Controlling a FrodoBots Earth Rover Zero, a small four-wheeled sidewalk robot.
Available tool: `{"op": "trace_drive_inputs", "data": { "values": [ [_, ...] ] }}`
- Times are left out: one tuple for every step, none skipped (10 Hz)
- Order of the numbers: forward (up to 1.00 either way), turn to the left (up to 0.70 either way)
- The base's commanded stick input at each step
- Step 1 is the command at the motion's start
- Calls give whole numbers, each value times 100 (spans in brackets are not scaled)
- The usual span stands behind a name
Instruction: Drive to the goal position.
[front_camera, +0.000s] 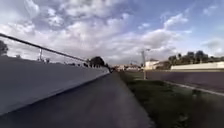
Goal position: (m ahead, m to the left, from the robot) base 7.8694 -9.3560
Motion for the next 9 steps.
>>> {"op": "trace_drive_inputs", "data": {
  "values": [
    [100,0],
    [100,-23],
    [100,-31],
    [100,-2],
    [100,0],
    [100,0],
    [100,0],
    [100,0],
    [100,0]
  ]
}}
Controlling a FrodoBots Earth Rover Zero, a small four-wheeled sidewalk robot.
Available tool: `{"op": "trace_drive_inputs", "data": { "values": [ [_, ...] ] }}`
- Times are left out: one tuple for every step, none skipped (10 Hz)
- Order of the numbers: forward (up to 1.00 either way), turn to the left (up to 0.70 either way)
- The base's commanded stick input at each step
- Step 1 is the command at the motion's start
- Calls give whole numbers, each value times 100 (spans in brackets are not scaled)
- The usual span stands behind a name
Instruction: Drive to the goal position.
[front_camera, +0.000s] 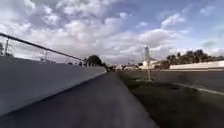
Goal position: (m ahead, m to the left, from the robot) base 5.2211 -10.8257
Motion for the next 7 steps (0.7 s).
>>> {"op": "trace_drive_inputs", "data": {
  "values": [
    [100,0],
    [100,0],
    [100,0],
    [100,0],
    [100,0],
    [100,0],
    [100,0]
  ]
}}
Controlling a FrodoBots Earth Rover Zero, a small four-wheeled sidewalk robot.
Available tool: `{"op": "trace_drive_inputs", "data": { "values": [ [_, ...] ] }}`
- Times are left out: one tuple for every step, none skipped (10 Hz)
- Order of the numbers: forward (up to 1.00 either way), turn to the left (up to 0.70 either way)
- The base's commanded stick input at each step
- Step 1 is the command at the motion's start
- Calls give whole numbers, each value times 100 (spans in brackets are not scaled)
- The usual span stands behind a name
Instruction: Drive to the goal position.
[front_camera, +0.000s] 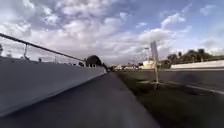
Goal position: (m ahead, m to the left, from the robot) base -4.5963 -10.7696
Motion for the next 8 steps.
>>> {"op": "trace_drive_inputs", "data": {
  "values": [
    [100,0],
    [100,0],
    [100,0],
    [100,0],
    [100,0],
    [100,-11],
    [100,-38],
    [100,-40]
  ]
}}
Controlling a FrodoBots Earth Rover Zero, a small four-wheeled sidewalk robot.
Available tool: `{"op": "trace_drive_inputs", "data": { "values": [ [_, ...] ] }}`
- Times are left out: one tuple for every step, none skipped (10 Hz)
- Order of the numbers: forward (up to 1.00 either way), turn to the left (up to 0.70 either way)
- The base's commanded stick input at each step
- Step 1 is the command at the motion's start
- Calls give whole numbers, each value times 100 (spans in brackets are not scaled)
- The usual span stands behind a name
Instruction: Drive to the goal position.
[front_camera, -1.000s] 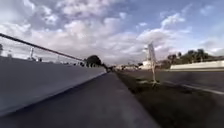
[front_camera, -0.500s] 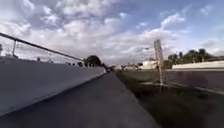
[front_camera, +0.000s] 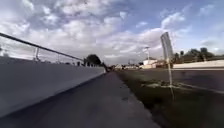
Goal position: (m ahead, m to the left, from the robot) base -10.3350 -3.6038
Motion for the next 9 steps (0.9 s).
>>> {"op": "trace_drive_inputs", "data": {
  "values": [
    [100,0],
    [100,0],
    [100,0],
    [100,0],
    [100,0],
    [100,0],
    [100,0],
    [100,0],
    [100,0]
  ]
}}
